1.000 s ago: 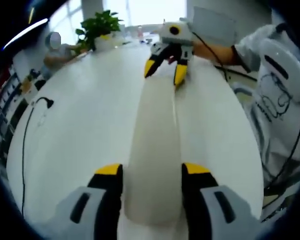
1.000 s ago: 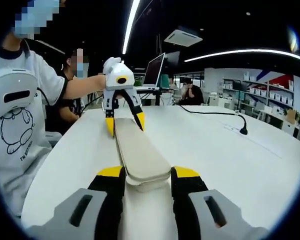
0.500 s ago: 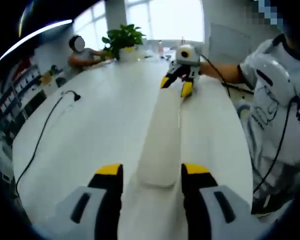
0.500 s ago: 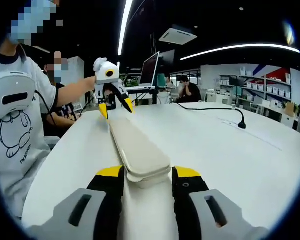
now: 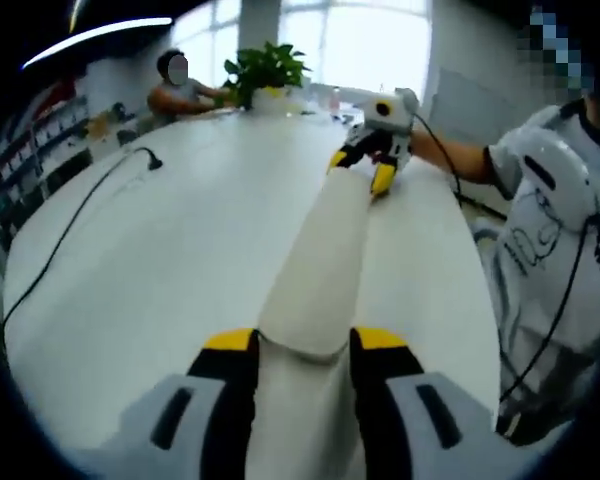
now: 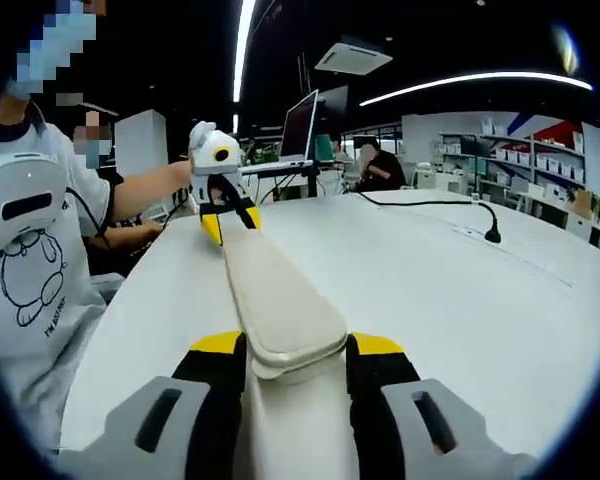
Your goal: Arrange the utensils inside the cutlery case until each visible utensil rests in its matching compartment.
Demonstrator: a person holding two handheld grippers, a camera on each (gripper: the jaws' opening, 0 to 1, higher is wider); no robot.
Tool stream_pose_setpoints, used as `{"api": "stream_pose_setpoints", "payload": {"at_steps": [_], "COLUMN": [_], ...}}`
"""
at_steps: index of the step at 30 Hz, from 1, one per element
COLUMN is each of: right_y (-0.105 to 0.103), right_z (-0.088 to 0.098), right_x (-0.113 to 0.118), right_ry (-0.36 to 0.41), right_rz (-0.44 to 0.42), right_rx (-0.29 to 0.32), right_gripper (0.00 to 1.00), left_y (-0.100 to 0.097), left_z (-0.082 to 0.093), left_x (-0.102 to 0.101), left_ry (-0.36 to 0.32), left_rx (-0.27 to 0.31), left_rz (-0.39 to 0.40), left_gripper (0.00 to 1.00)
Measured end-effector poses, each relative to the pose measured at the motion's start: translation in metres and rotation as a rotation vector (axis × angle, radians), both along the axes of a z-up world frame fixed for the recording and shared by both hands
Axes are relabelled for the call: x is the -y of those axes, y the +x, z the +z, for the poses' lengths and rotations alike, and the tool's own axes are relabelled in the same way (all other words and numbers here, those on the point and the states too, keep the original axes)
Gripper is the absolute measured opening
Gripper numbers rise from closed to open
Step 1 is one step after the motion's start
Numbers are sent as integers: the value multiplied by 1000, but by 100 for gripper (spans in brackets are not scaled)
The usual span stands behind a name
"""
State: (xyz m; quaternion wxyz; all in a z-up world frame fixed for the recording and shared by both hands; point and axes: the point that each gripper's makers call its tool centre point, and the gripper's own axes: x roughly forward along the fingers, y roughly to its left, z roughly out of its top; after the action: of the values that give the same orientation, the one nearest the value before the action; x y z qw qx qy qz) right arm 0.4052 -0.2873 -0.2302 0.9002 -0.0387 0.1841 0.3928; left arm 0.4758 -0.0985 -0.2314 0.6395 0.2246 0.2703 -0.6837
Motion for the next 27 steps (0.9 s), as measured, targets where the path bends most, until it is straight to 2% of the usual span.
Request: {"api": "stream_pose_setpoints", "payload": {"at_steps": [8,12,14,19,22,23,24,27], "right_y": [-23,-31,-32,-39,-39,-39,-40,-41], "right_z": [-1,-1,-1,-1,2,4,5,9], "right_x": [-7,-11,-11,-14,-13,-12,-12,-10], "right_ry": [15,14,9,-14,-15,-14,-12,-8], "right_rz": [-1,-4,-11,-15,-42,-49,-64,-79], "right_rx": [-1,-2,-4,2,10,13,10,6], "right_gripper": [40,40,40,40,46,49,51,58], "left_y": [-10,-20,-21,-24,-22,-14,-14,-20], "left_z": [0,0,-1,-1,-1,0,-1,0], "left_x": [-3,-4,-3,-3,-3,-3,-3,-6], "left_ry": [-5,-2,2,-2,-15,-26,-25,-41], "left_rx": [-12,-4,20,21,44,78,87,103], "left_rz": [-25,-31,-21,-18,-20,20,19,-10], "left_gripper": [38,38,38,38,39,41,43,39]}}
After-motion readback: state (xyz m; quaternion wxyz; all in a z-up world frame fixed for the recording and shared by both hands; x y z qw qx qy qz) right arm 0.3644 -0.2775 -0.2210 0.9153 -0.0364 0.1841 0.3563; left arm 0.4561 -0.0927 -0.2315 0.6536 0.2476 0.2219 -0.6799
